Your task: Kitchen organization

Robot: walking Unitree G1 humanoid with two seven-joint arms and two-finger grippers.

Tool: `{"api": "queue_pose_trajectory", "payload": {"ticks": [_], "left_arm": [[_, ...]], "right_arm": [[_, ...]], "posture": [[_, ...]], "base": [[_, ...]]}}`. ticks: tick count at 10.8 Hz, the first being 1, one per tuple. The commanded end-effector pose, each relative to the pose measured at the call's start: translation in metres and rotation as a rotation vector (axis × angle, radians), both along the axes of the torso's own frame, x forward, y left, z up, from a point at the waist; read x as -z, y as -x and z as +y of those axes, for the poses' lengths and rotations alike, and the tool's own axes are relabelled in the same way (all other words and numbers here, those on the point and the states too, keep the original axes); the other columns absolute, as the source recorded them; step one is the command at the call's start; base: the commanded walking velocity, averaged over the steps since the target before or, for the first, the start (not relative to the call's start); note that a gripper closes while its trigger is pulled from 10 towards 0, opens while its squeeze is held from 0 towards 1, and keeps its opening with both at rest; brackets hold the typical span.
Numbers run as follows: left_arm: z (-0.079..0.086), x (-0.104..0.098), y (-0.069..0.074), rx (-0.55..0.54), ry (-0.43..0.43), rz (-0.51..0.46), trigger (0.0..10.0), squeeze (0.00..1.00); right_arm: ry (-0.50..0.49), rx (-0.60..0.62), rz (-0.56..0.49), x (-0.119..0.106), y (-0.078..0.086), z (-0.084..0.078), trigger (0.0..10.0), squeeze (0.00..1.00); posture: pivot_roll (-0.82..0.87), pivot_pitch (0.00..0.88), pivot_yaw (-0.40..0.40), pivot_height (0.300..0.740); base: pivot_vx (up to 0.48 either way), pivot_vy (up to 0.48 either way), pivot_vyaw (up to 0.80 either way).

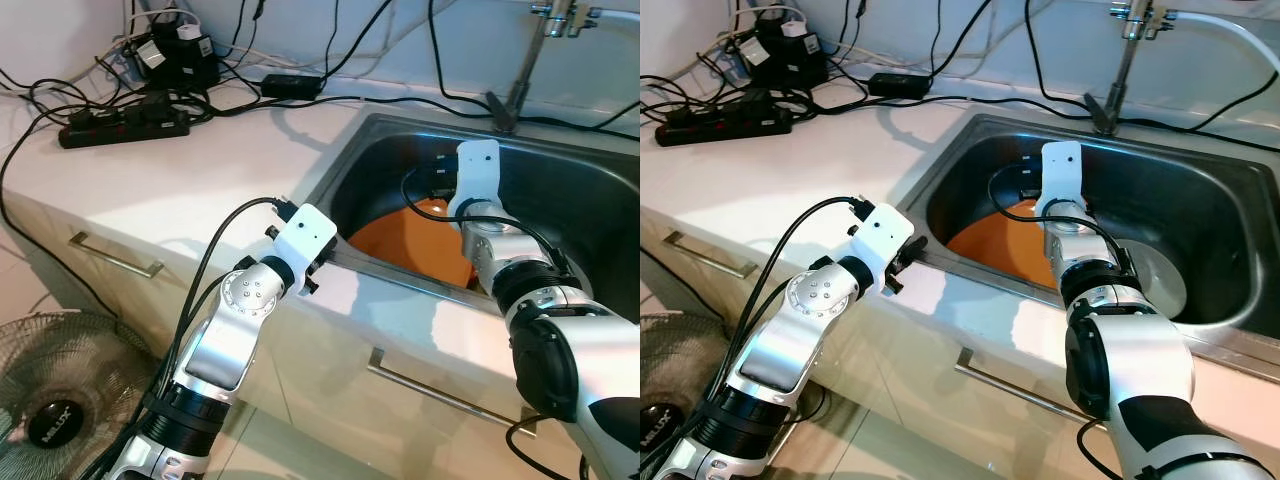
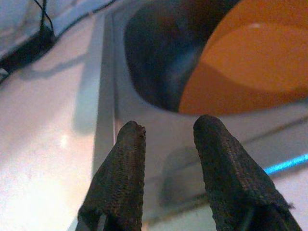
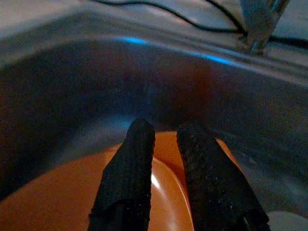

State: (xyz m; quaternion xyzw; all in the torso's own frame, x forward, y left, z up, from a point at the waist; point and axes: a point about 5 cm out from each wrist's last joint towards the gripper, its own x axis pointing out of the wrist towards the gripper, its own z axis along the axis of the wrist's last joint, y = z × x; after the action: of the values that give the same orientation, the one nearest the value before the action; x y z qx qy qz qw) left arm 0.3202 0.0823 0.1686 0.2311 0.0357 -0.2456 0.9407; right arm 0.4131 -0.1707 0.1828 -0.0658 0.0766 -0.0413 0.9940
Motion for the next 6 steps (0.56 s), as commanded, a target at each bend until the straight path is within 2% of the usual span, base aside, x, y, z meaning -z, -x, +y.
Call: {"api": "queue_pose_trajectory", "payload": {"ticks": [1,2,3,4,5,6], "left_arm": [[0.004,-0.004,-0.003,-0.023,0.008,-0.034,10.0,0.0],[0.009,-0.011,-0.007,-0.063,0.026,-0.109,10.0,0.0],[0.011,-0.015,-0.009,-0.086,0.036,-0.15,10.0,0.0],[0.021,-0.022,-0.017,-0.194,0.096,-0.241,10.0,0.0],[0.029,-0.025,-0.02,-0.263,0.144,-0.284,10.0,0.0],[0.042,-0.028,-0.021,-0.358,0.207,-0.334,10.0,0.0]], "right_arm": [[-0.014,-0.03,-0.077,-0.016,-0.004,0.007,10.0,0.0],[-0.046,-0.075,-0.184,-0.03,-0.005,0.014,10.0,0.0],[-0.073,-0.104,-0.243,-0.037,-0.005,0.018,10.0,0.0],[-0.125,-0.17,-0.37,-0.04,0.002,0.027,10.0,0.0],[-0.14,-0.185,-0.413,-0.033,0.009,0.031,10.0,0.0],[-0.177,-0.141,-0.437,-0.016,0.021,0.029,10.0,0.0]], "posture": [[0.18,0.04,0.065,0.74],[0.18,0.039,0.065,0.74],[0.17,0.037,0.064,0.74],[0.15,0.032,0.065,0.74],[0.15,0.03,0.063,0.74],[0.14,0.029,0.067,0.74]], "base": [[0.0,0.0,0.0],[0.0,0.0,0.0],[0.0,0.0,0.0],[0.0,0.0,0.0],[0.0,0.0,0.0],[0.0,0.0,0.0]]}}
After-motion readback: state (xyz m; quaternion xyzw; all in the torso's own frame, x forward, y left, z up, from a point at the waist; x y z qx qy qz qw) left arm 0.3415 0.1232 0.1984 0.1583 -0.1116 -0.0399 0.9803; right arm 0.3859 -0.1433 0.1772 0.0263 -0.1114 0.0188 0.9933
